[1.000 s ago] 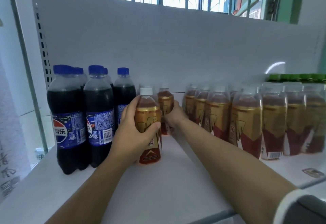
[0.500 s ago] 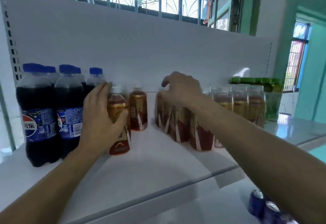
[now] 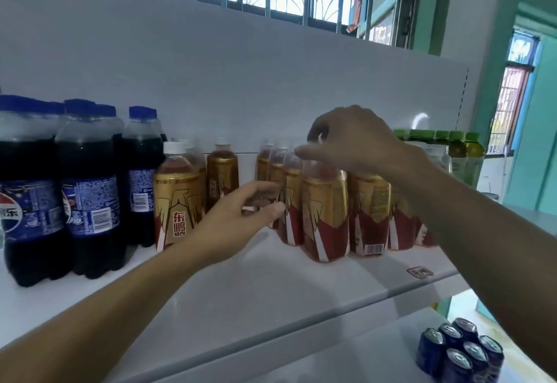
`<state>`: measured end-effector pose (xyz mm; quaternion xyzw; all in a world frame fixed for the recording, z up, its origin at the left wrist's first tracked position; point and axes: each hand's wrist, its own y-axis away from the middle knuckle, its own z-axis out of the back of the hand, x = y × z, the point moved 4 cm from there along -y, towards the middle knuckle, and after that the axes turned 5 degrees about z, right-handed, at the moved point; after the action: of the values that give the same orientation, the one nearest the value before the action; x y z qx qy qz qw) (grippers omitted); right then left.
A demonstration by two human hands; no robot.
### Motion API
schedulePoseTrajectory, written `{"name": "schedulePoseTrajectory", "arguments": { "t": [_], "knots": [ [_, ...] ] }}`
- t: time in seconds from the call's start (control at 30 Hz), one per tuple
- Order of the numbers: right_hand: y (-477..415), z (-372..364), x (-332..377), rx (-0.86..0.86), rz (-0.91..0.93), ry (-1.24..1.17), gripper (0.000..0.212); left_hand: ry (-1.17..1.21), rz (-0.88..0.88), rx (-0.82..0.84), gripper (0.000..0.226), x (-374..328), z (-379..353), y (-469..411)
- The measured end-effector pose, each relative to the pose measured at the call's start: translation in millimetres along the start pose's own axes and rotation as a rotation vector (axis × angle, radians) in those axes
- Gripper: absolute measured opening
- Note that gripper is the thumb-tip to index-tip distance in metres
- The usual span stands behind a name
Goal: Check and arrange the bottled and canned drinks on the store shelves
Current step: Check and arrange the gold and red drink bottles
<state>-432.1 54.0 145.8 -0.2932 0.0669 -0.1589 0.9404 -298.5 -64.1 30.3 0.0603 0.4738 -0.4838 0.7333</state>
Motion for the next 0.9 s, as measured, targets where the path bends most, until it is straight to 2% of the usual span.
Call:
{"name": "schedulePoseTrajectory", "arguments": {
  "t": [0.13, 0.2, 0.3, 0.37, 0.43, 0.47, 0.53, 0.6, 0.67, 0.77, 0.9],
  "knots": [
    [-12, 16, 21, -0.209, 0.057, -0.285, 0.037, 0.248, 0.068, 0.040, 0.063, 6, -4, 5],
    [-24, 16, 29, -0.281, 0.057, -0.495, 0.035, 0.387, 0.075, 0.054, 0.065, 7, -5, 7],
    [-40, 2, 42, -0.330, 0.073, -0.741, 0.034, 0.521, 0.083, -0.085, 0.063, 15, 3, 10],
    [-49, -18, 48, -0.316, 0.104, -0.895, 0.032, 0.574, 0.106, -0.148, 0.052, 19, 6, 12],
    [-55, -42, 50, -0.216, 0.100, -1.188, 0.034, 0.705, 0.154, -0.169, 0.042, 23, 6, 14],
    [-57, -54, 53, -0.118, 0.089, -1.384, 0.041, 0.780, 0.195, -0.168, 0.046, 24, 6, 15],
    [-54, -76, 59, 0.130, 0.056, -1.794, 0.057, 0.875, 0.259, -0.114, 0.066, 28, 2, 16],
    [-46, -89, 64, 0.273, 0.061, -2.059, 0.056, 0.887, 0.269, -0.012, 0.083, 31, -2, 15],
    [-40, -95, 63, 0.260, 0.099, -2.145, 0.047, 0.880, 0.227, 0.020, 0.082, 28, -4, 13],
    [-37, -97, 53, 0.113, 0.027, -2.156, 0.033, 0.838, 0.196, -0.096, 0.052, 25, -4, 7],
    [-38, -98, 41, -0.097, -0.099, -2.032, 0.023, 0.570, 0.249, -0.150, 0.055, 27, -11, 9]
  ]
}}
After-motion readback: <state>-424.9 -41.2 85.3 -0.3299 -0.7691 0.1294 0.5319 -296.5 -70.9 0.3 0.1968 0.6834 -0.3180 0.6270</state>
